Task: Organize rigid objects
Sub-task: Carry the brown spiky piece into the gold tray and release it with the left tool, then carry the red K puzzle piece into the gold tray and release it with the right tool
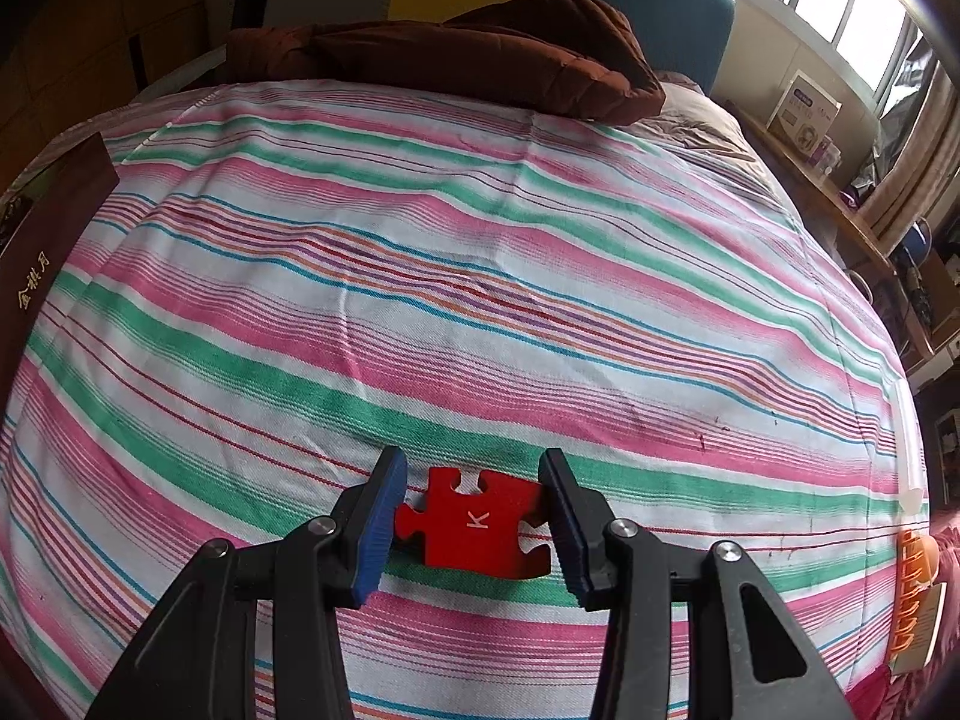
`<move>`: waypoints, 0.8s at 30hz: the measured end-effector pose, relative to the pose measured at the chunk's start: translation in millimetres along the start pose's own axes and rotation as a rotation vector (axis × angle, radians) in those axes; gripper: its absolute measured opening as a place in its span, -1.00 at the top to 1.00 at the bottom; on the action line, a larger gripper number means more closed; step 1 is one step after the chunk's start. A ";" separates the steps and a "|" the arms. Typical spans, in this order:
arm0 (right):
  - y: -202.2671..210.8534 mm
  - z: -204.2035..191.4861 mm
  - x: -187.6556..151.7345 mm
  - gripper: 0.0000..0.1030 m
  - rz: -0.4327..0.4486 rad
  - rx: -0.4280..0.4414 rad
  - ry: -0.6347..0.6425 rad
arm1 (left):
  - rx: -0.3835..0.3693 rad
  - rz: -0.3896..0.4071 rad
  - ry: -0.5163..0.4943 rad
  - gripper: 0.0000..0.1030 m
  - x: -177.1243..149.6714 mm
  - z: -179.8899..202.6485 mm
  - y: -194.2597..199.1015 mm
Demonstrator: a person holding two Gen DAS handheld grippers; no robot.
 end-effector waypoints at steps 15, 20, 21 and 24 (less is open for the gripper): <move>-2.1 5.7 -0.8 0.11 -0.002 0.033 -0.076 | 0.051 0.030 0.018 -0.43 -9.7 -26.4 8.2; -0.6 5.0 -2.0 0.11 -0.038 0.020 -0.116 | 0.041 0.021 0.054 -0.43 -13.9 -37.2 4.5; 0.7 3.0 -3.1 0.11 -0.042 0.015 -0.115 | 0.041 0.019 0.060 -0.43 -15.3 -39.8 3.8; 4.9 -2.3 -7.2 0.11 -0.053 0.014 -0.124 | 0.043 0.015 0.076 -0.43 -18.5 -46.5 2.0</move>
Point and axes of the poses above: each gripper's, at about its wrist camera, not at the fingertips, and y roughly against the way its jaws point, z to its right, x to its top, the point moved 8 cm from there along -y, roughly the way its jaws point, and after that the axes turned 7 degrees about -z, right-handed, at the moved point
